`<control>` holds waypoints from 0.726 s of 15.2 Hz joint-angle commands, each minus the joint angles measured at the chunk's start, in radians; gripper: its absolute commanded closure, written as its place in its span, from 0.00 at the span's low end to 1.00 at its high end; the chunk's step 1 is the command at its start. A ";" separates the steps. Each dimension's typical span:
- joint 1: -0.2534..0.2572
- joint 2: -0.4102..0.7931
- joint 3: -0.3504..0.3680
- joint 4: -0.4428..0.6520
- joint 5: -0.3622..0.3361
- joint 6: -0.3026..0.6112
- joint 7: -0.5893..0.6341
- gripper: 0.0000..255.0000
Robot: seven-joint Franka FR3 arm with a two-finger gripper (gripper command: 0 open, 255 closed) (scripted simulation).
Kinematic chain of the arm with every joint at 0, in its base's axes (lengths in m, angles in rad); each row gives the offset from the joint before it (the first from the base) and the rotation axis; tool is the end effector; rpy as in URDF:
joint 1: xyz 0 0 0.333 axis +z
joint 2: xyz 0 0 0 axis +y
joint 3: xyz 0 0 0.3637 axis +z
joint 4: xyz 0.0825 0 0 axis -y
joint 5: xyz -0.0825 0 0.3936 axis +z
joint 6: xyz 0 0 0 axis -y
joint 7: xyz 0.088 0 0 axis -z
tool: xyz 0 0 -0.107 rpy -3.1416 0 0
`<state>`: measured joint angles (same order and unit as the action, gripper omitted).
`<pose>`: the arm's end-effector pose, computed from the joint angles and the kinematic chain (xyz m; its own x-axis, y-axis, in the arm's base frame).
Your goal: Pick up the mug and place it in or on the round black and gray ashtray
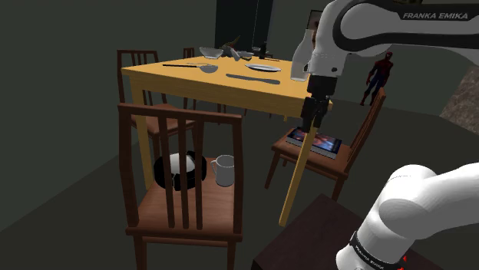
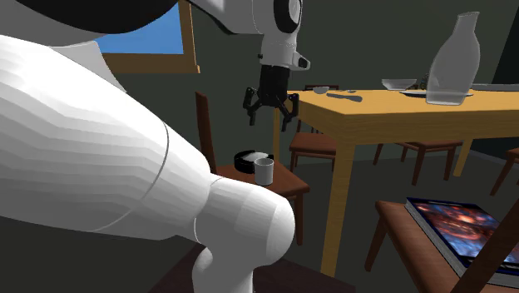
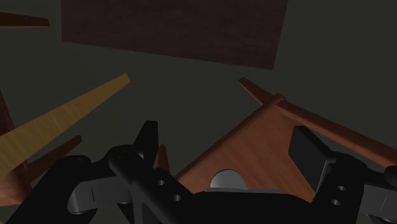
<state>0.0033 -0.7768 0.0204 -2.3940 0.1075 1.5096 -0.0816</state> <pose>0.2766 0.0208 0.5989 0.9896 0.1038 -0.0993 0.0938 -0.9904 -0.1014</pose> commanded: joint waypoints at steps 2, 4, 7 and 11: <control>0.001 0.022 0.009 -0.010 0.006 0.037 0.008 0.00; 0.002 0.070 0.027 -0.025 0.016 0.110 0.025 0.00; 0.004 0.152 0.053 -0.037 0.028 0.218 0.049 0.00; 0.005 0.277 0.085 -0.032 0.037 0.356 0.083 0.00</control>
<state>0.0072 -0.5286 0.0956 -2.4251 0.1412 1.8289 -0.0096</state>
